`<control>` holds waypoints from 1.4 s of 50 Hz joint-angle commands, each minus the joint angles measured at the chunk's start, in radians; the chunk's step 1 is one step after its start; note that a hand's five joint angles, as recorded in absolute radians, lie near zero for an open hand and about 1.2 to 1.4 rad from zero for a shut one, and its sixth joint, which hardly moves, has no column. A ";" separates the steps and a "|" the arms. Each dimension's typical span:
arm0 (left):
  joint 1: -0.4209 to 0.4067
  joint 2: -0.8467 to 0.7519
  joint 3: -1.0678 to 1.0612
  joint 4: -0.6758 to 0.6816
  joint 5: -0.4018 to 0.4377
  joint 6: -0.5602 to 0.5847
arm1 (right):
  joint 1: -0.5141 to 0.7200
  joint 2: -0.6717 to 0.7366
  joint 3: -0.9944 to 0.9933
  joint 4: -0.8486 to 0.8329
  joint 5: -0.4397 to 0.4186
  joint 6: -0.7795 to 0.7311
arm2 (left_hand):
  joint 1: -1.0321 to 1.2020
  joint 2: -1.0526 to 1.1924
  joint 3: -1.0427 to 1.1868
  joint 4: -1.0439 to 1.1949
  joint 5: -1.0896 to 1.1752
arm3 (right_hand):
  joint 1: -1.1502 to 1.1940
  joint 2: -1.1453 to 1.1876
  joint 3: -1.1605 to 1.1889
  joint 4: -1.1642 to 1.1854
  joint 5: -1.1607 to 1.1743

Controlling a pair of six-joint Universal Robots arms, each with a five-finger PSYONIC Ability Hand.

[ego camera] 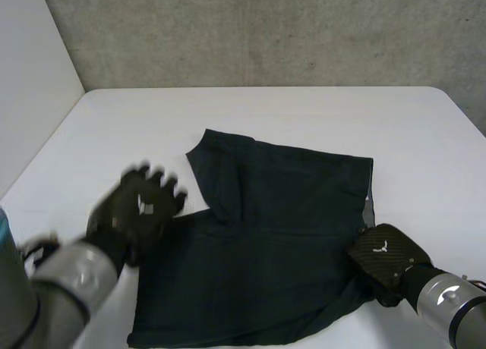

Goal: Fold the shorts.

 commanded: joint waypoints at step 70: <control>0.162 -0.734 0.625 0.016 0.138 -0.185 | 0.009 0.000 0.062 -0.157 -0.025 0.096 | 0.615 0.625 0.607 0.620 0.621 | 0.412 0.221 0.204 0.204 0.264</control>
